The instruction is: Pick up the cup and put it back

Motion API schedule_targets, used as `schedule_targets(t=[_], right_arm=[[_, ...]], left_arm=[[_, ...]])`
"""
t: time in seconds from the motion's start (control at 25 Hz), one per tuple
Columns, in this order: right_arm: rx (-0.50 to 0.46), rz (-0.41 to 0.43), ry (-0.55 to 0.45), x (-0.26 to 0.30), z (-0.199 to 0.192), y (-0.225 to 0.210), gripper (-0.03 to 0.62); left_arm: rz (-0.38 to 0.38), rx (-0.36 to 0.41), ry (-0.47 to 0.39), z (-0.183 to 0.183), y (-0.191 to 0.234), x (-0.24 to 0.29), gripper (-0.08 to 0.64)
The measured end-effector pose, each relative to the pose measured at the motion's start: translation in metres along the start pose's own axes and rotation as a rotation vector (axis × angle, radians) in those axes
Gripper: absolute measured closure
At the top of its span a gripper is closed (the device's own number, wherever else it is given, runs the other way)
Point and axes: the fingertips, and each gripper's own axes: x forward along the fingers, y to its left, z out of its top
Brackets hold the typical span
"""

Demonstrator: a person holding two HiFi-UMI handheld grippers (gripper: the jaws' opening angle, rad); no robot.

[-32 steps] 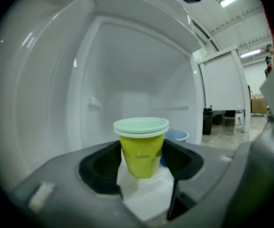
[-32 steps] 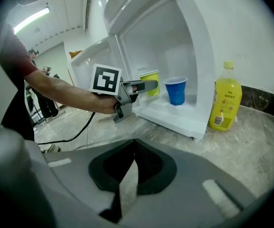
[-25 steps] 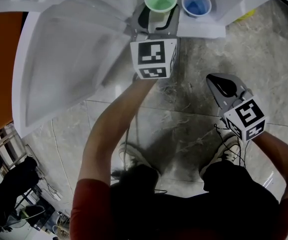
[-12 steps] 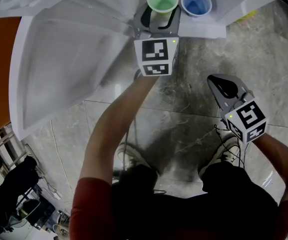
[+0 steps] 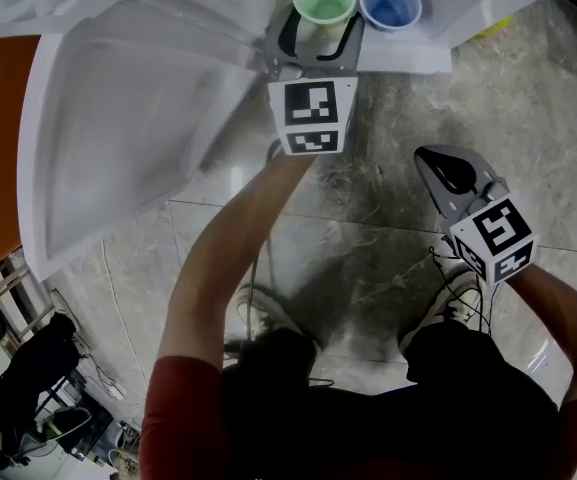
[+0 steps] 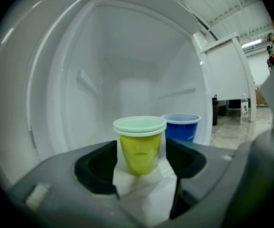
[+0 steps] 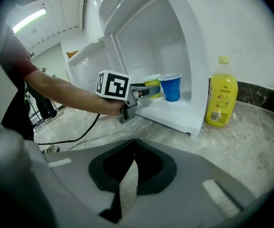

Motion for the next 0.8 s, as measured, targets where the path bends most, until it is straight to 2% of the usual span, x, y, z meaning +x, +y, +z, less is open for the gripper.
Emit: schedule_targets(t=[0.36, 0.8], right_arm=[[-0.024, 0.004, 0.005, 0.0, 0.003, 0.006, 0.592], [-0.065, 0.017, 0.001, 0.005, 0.013, 0.025, 0.592]], left_arm=[[-0.017, -0.013, 0.027, -0.007, 0.0, -0.026, 0.241], [-0.12, -0.014, 0.057, -0.013, -0.021, -0.092, 0.245]])
